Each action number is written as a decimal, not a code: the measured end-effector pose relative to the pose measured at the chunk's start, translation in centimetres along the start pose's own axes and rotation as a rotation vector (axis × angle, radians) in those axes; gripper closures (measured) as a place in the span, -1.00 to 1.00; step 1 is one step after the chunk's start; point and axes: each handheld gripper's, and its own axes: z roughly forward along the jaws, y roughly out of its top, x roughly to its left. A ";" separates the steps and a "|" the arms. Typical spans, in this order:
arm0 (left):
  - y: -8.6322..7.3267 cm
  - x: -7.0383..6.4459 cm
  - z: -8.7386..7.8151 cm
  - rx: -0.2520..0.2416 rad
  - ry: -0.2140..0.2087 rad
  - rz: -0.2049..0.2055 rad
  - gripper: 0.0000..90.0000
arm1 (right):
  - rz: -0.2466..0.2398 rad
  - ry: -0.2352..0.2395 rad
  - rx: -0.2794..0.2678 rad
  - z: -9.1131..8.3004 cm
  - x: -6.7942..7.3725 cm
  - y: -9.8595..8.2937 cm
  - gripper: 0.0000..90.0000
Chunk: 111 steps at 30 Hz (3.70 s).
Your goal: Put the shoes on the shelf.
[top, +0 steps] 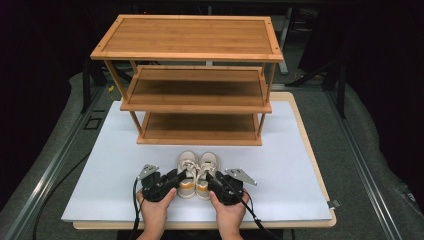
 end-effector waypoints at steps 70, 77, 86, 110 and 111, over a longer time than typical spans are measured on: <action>10.5 -4.7 -5.1 -0.007 -0.043 0.035 0.25 | -0.018 0.013 -0.078 -5.1 5.0 9.7 0.28; 11.0 -4.9 -5.0 0.021 -0.057 0.020 0.26 | -0.055 -0.006 -0.033 -5.5 5.1 10.7 0.28; 12.4 -6.0 -5.7 0.020 -0.056 0.043 0.26 | -0.053 -0.001 -0.027 -6.3 5.5 11.8 0.28; 16.7 -7.3 -6.9 -0.003 -0.072 0.060 0.25 | -0.060 0.025 -0.085 -7.4 6.9 15.7 0.28; 16.9 -7.4 -6.8 -0.006 -0.073 0.059 0.25 | -0.058 0.025 -0.092 -7.3 6.9 15.9 0.28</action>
